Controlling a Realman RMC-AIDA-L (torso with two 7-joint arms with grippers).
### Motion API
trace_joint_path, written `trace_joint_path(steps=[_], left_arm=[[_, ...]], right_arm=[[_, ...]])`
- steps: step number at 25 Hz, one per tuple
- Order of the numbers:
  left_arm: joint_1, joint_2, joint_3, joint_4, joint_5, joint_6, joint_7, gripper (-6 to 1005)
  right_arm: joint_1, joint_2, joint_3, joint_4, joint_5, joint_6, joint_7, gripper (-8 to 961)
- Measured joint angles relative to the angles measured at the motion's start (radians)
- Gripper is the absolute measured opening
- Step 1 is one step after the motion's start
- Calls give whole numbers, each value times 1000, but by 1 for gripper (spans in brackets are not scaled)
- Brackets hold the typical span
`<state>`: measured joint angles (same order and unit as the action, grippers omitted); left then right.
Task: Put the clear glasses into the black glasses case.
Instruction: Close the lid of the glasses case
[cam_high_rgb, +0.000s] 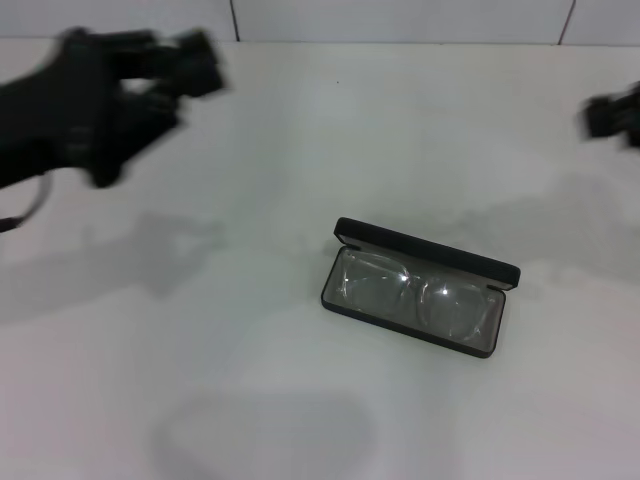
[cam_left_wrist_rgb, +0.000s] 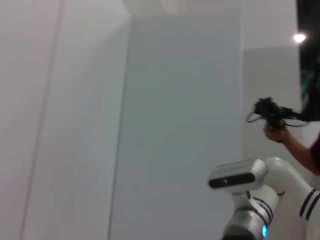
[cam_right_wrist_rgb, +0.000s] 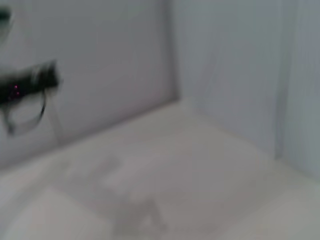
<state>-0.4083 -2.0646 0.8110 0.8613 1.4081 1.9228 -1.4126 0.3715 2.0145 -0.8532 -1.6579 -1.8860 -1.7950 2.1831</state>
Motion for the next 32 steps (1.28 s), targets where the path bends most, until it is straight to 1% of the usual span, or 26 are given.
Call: trace_joint_path(steps=[1,3,4,5,7,8,10,11,14,15,17,19,20,21,24,26,32], left_arm=[[-21,-6,1,2,32,-12,-7,132],[-69,-17,18,1,119,-49,-28,150],[-69,-17,18,1,119,-49,-28,159],[-125,-21,59,-19,199,-102,-38,168],[-179,-21,117,-57,251,-171,-38,200],[-195,-21,138,-73,263,-195,-38,216],[-249,-21,218,-122,293,-278,-35,247],[-258,-21,234,-129,298,-294,-35,263],[-307,-22,343,-165,327,-404,-35,256],[-317,-23,373,-172,330,-430,-36,255],[-333,-26,431,-187,328,-492,-35,254],[-338,-30,459,-193,326,-530,-34,252],[-339,-31,469,-194,324,-548,-34,251],[-339,-33,478,-198,318,-566,-34,250],[-344,-34,520,-217,283,-622,-29,248],[-347,-32,547,-225,263,-650,-24,248],[-348,-33,589,-237,246,-708,-20,249]], right_arm=[[-11,-1,63,45,27,-18,-26,134],[-18,-1,153,132,65,-55,-69,136],[-22,-2,189,188,80,-74,-93,137],[-27,-3,213,236,91,-85,-114,138],[-47,-5,239,316,101,-98,-152,140],[-60,-5,253,351,103,-102,-172,141],[-80,-5,286,412,106,-107,-210,143],[-86,-4,309,448,107,-112,-231,144],[-89,-6,394,544,109,-140,-290,147],[-89,-9,423,570,109,-147,-302,148],[-91,-20,489,626,109,-156,-323,150],[-96,-32,525,666,110,-157,-340,152],[-96,-32,525,666,110,-157,-340,153],[-101,-39,538,698,110,-158,-354,154],[-108,-46,540,736,110,-156,-371,157],[-109,-48,540,746,111,-154,-377,159],[-105,-48,542,751,111,-153,-380,165]])
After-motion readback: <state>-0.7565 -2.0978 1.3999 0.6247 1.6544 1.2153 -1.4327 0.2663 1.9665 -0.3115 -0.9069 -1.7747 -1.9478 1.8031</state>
